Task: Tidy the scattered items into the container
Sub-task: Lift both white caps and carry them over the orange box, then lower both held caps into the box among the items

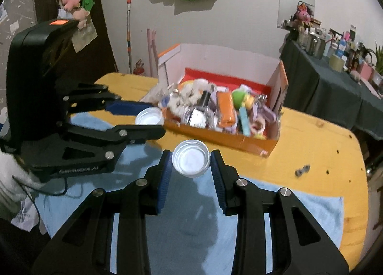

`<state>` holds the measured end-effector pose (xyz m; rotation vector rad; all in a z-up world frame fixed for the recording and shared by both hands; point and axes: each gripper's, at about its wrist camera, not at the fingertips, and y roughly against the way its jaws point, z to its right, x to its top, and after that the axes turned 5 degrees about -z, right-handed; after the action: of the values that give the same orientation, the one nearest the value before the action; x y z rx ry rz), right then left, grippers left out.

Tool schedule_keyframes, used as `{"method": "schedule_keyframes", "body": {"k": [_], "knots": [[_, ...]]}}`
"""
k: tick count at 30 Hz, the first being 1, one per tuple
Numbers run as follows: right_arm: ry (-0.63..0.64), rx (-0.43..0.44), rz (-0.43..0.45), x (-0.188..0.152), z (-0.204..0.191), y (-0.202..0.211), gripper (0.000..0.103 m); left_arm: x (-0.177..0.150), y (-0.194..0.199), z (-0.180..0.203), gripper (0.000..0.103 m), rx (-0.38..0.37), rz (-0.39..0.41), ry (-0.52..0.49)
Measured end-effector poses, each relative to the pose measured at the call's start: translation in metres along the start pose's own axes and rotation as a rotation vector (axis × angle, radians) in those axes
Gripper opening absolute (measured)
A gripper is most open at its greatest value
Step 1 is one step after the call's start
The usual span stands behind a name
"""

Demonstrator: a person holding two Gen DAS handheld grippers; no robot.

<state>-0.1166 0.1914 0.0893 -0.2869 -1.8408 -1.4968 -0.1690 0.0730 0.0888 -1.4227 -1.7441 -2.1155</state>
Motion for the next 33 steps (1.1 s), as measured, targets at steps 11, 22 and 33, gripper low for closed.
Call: {"method": "schedule_keyframes", "body": {"k": [11, 22, 33], "knots": [[-0.041, -0.042, 0.008, 0.046, 0.029, -0.024, 0.031, 0.026, -0.002, -0.030, 0.033, 0.100, 0.022, 0.138], [-0.066, -0.062, -0.025, 0.070, 0.052, -0.056, 0.031, 0.044, -0.028, -0.062, 0.033, 0.141, 0.007, 0.237], [-0.061, -0.048, -0.058, 0.081, 0.051, -0.088, 0.031, 0.039, -0.058, -0.080, 0.033, 0.202, -0.036, 0.313]]}}
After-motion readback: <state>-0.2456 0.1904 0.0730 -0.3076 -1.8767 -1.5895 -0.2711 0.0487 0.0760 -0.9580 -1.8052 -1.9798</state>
